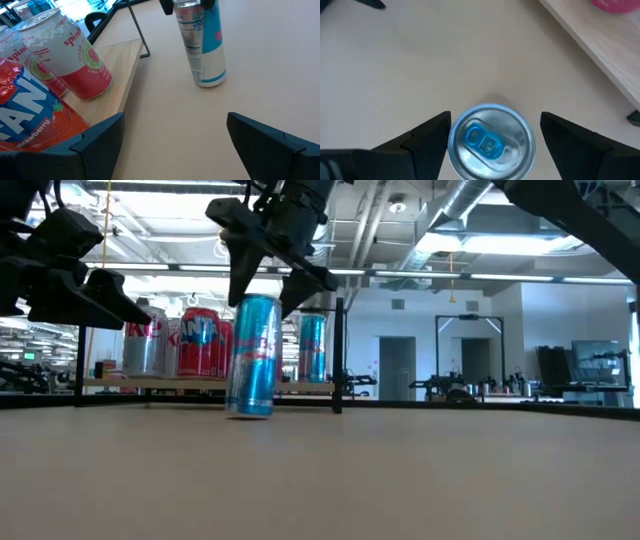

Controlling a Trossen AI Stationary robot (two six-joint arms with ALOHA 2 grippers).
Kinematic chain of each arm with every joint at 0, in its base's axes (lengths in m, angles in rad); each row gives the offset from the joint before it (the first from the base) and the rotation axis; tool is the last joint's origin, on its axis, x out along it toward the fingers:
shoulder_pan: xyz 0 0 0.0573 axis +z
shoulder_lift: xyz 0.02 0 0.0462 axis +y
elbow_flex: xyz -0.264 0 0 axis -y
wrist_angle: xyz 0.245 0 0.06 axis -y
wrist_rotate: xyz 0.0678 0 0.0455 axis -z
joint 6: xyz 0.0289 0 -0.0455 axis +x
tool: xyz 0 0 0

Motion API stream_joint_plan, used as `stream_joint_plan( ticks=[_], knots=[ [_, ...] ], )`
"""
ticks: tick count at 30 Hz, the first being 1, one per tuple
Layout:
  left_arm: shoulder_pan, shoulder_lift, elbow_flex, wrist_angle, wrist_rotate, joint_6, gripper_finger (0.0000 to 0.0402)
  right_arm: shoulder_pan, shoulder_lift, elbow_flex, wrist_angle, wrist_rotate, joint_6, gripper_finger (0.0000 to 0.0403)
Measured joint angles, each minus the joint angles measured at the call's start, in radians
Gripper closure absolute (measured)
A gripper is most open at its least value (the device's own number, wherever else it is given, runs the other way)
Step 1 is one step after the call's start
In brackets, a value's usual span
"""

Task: Place canned beverage on shelf
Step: Put the blue soda can on the shelf aligned with the other blue soda can

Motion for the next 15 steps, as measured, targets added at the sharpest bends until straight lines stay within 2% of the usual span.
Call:
stream_joint_plan(
  ticks=[8, 15],
  knots=[
    [0.0, 0.0, 0.0, 0.0, 0.0, 0.0, 0.0065, -0.006, -0.038, 0.001, 0.004, -0.001, -0.037, 0.007],
    [0.0, 0.0, 0.0, 0.0, 0.0, 0.0, 0.0065, 0.018, -0.049, -0.001, -0.011, -0.051, -0.195, 0.007]
  ],
)
